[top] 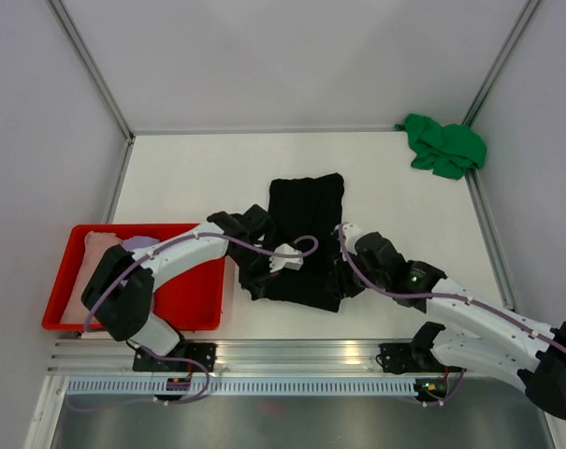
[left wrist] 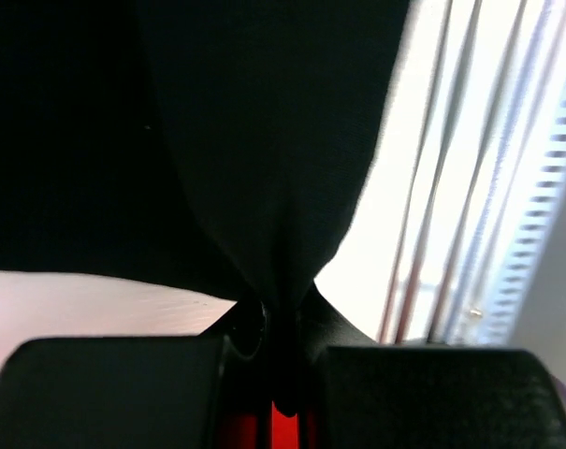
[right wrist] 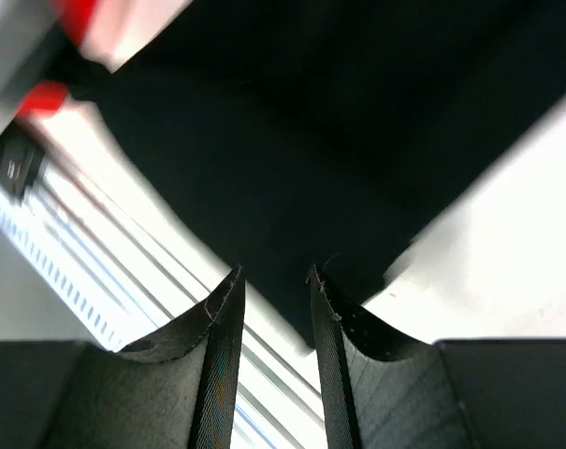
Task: Roll the t-shirts
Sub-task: Roll the tshirt
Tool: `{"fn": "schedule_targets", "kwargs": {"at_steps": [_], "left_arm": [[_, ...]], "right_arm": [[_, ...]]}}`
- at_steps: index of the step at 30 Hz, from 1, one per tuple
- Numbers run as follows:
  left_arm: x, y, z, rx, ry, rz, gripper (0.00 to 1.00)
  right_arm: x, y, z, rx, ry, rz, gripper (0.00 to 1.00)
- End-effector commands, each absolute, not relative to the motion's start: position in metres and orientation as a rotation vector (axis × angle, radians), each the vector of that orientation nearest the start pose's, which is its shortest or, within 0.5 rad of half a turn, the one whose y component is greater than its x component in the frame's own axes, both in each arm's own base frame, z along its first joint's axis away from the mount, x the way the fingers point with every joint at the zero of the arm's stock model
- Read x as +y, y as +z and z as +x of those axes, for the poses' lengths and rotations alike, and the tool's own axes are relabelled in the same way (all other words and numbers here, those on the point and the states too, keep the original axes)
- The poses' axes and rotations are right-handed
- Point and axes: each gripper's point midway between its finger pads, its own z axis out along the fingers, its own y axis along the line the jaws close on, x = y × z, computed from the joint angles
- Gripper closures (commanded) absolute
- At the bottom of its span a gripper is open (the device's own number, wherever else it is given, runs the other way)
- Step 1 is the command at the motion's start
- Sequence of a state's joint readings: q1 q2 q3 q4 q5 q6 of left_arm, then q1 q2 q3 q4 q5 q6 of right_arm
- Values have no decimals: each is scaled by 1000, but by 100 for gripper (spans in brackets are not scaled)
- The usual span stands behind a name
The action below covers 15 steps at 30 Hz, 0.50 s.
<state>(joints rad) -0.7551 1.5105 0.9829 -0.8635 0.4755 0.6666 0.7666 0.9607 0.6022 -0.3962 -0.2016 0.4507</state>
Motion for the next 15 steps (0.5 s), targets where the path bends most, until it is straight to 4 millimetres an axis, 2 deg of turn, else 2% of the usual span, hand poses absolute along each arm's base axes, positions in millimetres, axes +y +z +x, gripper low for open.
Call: {"fn": "schedule_targets", "kwargs": {"at_steps": [1,2,5,6,10,11,13,14,15], "left_arm": [[-224,91,112,2162,-1164,1933,98],[-221,88,109,2204,-1204,1932,98],[-218,86,112,2233,-1247,1907,98],[-216,84,113,2243,-1250,1901,98],[-214,82,119,2211,-1214,1929,98],[-213,80,122,2209,-1186,1944,98],[-211,77,127,2196,-1150,1970,98],[-211,76,127,2194,-1147,1977,98],[-211,75,129,2189,-1141,1988,98]], "right_arm": [[240,141,156,2185,752,-722,59],[238,148,158,2129,718,-748,59],[243,154,145,2055,732,-807,56],[247,155,142,2037,731,-812,50],[253,129,132,2099,619,-854,39],[257,116,131,2134,567,-880,38],[263,108,126,2144,486,-911,36],[263,93,125,2183,436,-937,35],[262,89,129,2189,396,-929,35]]}}
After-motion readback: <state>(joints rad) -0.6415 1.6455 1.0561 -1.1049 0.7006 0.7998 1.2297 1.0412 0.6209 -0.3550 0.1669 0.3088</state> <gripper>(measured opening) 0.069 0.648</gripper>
